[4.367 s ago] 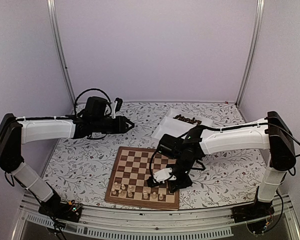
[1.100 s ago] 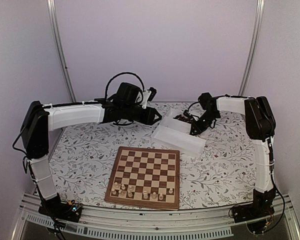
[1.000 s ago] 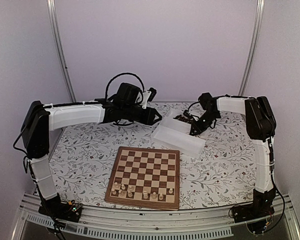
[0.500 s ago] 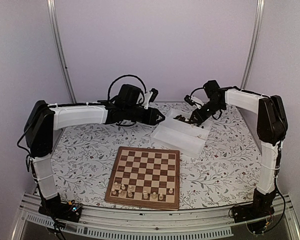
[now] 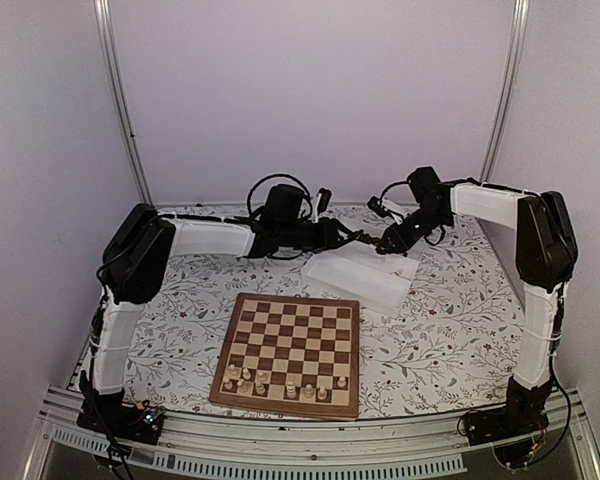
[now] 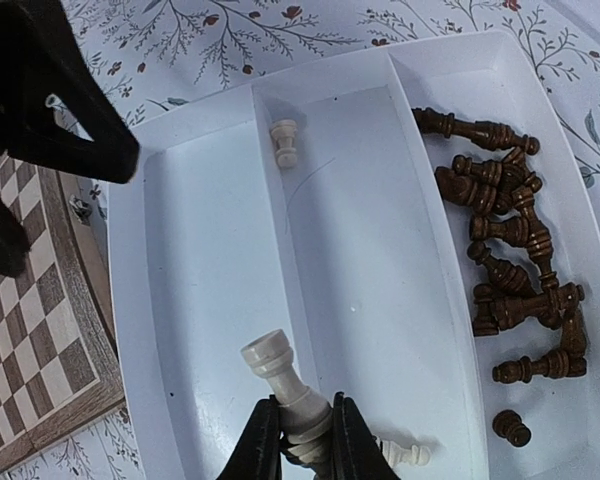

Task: Set up the chess pieces on the board
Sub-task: Pick up the chess piece from the storage box, then place the chess piece on the chessboard.

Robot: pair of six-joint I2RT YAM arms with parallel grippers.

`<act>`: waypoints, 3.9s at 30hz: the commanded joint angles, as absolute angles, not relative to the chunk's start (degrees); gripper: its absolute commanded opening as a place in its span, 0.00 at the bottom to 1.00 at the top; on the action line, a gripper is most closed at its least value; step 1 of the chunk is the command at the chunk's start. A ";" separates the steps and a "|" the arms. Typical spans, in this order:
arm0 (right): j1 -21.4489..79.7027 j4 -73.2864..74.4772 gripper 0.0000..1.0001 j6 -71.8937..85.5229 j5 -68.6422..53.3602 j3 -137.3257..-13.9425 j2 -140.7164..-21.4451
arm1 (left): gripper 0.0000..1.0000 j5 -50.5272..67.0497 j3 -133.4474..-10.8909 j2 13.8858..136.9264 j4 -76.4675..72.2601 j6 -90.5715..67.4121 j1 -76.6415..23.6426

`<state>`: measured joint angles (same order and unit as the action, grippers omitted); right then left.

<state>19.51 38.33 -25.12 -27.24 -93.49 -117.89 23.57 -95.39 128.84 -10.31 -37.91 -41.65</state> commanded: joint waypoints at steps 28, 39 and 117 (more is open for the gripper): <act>20.01 36.65 0.11 -26.96 -31.95 -91.32 -113.38 | 0.32 33.55 -114.45 147.20 -19.81 -54.59 -44.21; 19.22 36.79 0.24 -27.19 -31.25 -90.79 -112.77 | 0.07 34.96 -115.75 149.16 -24.17 -57.37 -44.21; 12.61 30.78 0.06 -30.15 -33.92 -82.62 -114.67 | 0.02 -2.97 -86.00 110.27 41.64 -0.09 -79.19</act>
